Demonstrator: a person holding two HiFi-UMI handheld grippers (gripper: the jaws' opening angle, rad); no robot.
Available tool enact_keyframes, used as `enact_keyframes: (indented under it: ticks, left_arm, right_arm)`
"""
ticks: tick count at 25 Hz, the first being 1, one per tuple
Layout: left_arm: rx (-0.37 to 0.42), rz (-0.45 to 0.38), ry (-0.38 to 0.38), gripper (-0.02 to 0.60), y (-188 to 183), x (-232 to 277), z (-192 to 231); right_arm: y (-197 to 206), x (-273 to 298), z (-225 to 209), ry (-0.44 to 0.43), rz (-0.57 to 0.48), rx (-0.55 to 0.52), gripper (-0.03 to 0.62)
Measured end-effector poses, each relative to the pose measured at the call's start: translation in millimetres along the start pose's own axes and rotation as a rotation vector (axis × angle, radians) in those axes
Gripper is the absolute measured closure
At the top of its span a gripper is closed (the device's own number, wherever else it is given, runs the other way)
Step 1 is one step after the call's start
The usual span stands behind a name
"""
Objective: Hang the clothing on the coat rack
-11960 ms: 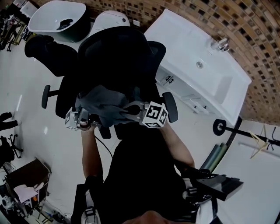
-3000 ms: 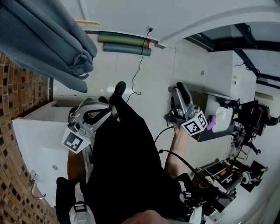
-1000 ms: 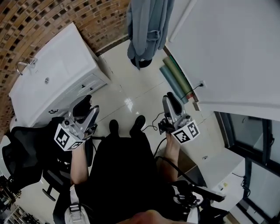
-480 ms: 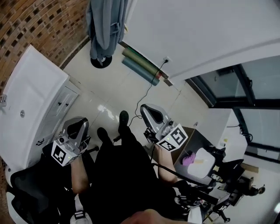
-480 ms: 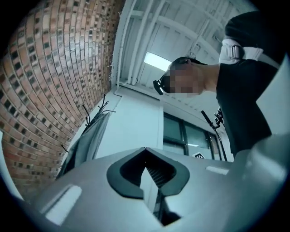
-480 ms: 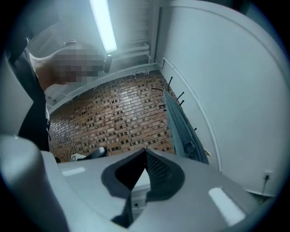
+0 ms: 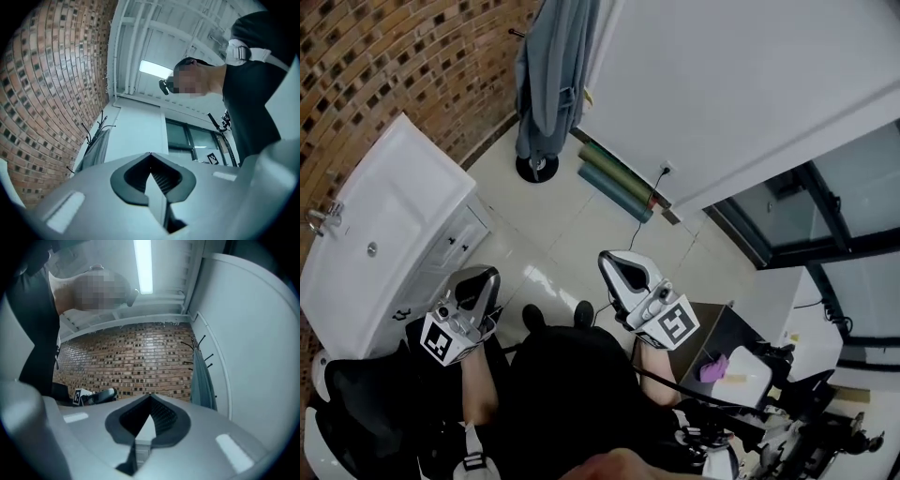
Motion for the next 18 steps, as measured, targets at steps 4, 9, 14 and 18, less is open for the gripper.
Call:
enact_keyframes:
  ticks: [4, 9, 14, 18]
  left_arm:
    - [0.017, -0.018, -0.035, 0.578, -10, 8, -14]
    - [0.036, 0.005, -0.009, 0.578, -14, 27, -43]
    - [0.032, 0.005, -0.004, 0.578, -17, 41, -60]
    - [0.035, 0.014, -0.028, 0.579, -14, 46, -79]
  right_arm:
    - [-10, -11, -12, -0.012, -0.048, -0.017, 0.591]
    - [-16, -33, -31, 0.007, -0.096, 0.006, 0.591]
    - [-20, -46, -36, 0.007, -0.109, 0.012, 0.591]
    - [-17, -58, -38, -0.017, -0.080, 0.038, 0.591]
Point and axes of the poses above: the fingertips, and each gripper's own axes: x forward along the fingers, z to its left, y out of its underside, the point moved 4 cm from there along -x, backward along the fingers, and after that the axes turned 1 degree about x, right-handed, at the moved point
